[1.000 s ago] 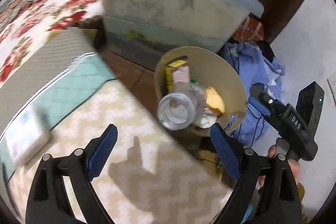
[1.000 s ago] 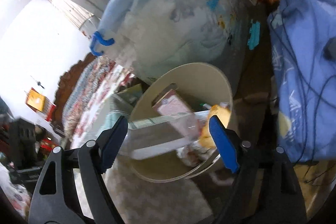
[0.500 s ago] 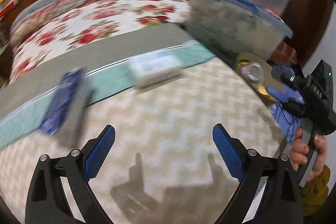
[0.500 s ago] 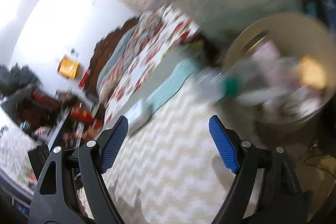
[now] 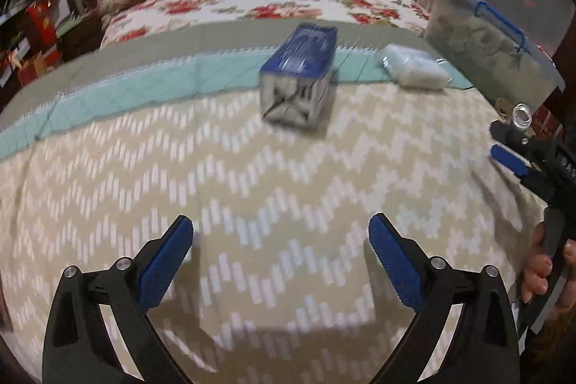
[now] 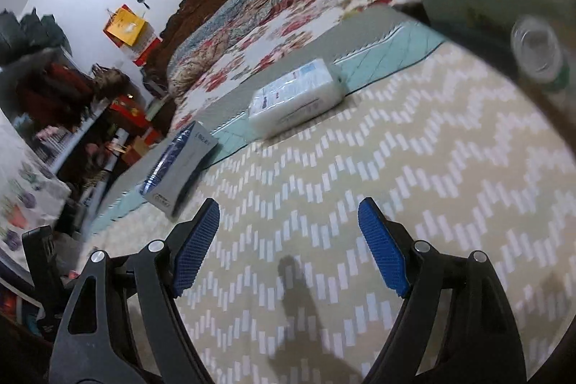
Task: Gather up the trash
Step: 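Return both tools to the bed toward the blue box and white packet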
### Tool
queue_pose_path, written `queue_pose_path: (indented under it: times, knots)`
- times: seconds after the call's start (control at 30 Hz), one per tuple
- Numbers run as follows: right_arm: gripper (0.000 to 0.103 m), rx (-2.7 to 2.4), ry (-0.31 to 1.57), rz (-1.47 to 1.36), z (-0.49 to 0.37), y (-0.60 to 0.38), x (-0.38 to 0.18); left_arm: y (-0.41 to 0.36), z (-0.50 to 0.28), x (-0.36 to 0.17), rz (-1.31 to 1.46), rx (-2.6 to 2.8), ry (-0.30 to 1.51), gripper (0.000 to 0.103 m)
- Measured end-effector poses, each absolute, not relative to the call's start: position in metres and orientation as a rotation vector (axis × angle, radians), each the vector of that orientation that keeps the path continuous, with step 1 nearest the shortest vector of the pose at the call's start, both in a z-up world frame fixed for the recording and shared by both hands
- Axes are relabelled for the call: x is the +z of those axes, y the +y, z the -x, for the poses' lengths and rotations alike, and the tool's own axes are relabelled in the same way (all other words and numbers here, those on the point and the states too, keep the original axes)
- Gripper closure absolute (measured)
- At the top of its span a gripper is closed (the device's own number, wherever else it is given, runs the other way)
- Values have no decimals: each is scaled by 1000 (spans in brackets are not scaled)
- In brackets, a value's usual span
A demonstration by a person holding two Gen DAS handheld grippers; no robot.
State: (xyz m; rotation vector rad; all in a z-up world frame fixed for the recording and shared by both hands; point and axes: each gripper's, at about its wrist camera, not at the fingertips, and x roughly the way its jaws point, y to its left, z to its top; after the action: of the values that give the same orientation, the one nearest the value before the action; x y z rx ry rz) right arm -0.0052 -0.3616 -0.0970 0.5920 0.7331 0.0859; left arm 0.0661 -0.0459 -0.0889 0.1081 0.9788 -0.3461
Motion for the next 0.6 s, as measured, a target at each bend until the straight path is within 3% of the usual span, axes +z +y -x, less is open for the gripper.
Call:
queue_pose_path:
  times: [0.6]
  knots:
    - [19, 27, 764, -568, 3, -363, -99, -54, -60, -92, -169, -391, 974, 9]
